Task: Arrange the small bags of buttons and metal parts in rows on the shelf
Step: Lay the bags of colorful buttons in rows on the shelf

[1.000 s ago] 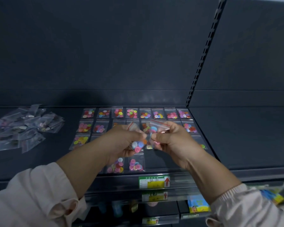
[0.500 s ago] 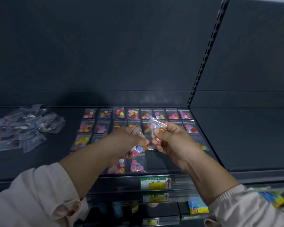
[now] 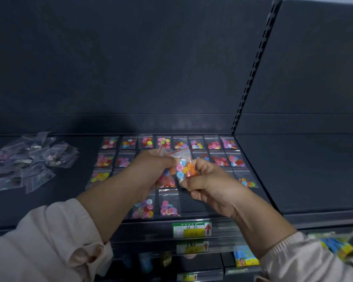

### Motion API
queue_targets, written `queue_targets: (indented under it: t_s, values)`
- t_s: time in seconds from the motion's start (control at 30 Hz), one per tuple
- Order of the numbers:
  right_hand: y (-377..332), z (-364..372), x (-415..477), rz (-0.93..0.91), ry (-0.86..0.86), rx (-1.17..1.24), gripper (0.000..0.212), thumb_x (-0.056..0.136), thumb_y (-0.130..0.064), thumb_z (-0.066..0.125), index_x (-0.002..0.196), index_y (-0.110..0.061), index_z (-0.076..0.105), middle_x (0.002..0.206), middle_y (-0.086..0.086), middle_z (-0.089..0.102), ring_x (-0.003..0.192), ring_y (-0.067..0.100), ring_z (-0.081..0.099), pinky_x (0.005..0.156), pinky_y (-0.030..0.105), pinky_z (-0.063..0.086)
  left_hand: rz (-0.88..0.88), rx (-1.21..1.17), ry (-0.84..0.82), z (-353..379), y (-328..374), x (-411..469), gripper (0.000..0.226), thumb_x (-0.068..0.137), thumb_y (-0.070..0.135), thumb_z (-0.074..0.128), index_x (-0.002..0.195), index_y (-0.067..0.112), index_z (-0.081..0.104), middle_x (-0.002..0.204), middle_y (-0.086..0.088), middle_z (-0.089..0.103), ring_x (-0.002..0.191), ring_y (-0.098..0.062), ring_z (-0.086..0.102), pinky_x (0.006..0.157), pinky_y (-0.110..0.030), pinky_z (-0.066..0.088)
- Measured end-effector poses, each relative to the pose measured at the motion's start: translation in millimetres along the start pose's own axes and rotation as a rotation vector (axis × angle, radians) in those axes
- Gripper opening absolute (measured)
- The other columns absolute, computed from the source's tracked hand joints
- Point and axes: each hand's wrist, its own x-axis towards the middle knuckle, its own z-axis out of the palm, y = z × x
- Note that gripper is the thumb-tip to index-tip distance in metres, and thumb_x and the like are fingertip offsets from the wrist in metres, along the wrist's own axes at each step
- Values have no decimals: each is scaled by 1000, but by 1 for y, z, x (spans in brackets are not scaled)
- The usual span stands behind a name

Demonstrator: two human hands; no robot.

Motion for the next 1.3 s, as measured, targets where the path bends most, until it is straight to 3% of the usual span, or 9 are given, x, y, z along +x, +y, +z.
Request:
queue_targets:
  t_s: [0.17,0.37,0.47,0.57,0.73,0.9,1.03,1.13,1.3]
  values:
    - [3,-3,-2,25,-38,-83,36,76,11,62,91,-21,61,75,-2,61,67,8,56,58,21,45,-24,-9,-22,2,0,-3,9,86,14,66,93,12,60,70,-6,63,42,-6,51,43,-20,42]
    - [-3,-14,-2,23,-9,-108,20,81,-7,65,92,-24,61,81,-6,65,79,11,59,69,25,42,3,40,-25,-2,3,-4,7,85,11,66,82,11,60,57,-4,54,49,-12,44,45,-20,41]
    - [-10,-17,1,-34,41,-45,7,85,-13,64,86,-20,63,73,-2,60,67,10,52,59,20,44,-24,64,-67,-1,2,-5,7,85,13,67,85,12,60,54,-2,54,49,-11,47,48,-22,42]
    - [-9,-16,3,-59,86,-77,19,84,-4,64,72,-19,62,68,1,58,61,11,49,51,19,42,-45,52,-92,2,-1,-4,14,84,16,69,94,10,62,53,0,55,50,-9,49,49,-21,43]
    - [-3,-17,4,-29,135,-44,22,83,-4,66,69,-20,59,59,-4,60,56,9,53,51,21,43,-65,81,-173,3,-5,-6,18,76,12,76,83,14,60,50,2,54,47,-6,48,46,-19,42]
    - [-1,-18,2,30,116,-72,21,81,0,65,76,-18,56,59,-3,57,56,10,50,51,20,44,-92,112,-157,6,-6,-6,30,74,7,77,100,12,63,64,-2,61,50,-7,49,51,-21,42]
    - [3,-24,0,74,167,-95,20,81,3,65,80,-15,57,58,-1,57,53,11,49,48,22,44,-106,140,-151,1,-11,-5,20,77,10,75,95,11,66,77,-6,67,51,-7,51,48,-19,43]
    - [13,-30,0,109,255,-227,16,81,1,66,83,-13,58,62,4,57,51,14,49,49,25,43,-122,91,-118,-6,-13,-5,7,84,12,67,91,12,64,82,-8,68,52,-8,52,47,-19,42]
    - [30,-31,-1,91,319,-452,19,80,2,67,79,-14,58,71,7,62,58,16,55,55,27,48,-171,-9,-47,-12,-15,-6,15,90,12,55,100,6,64,78,-10,60,59,-14,53,48,-21,42]
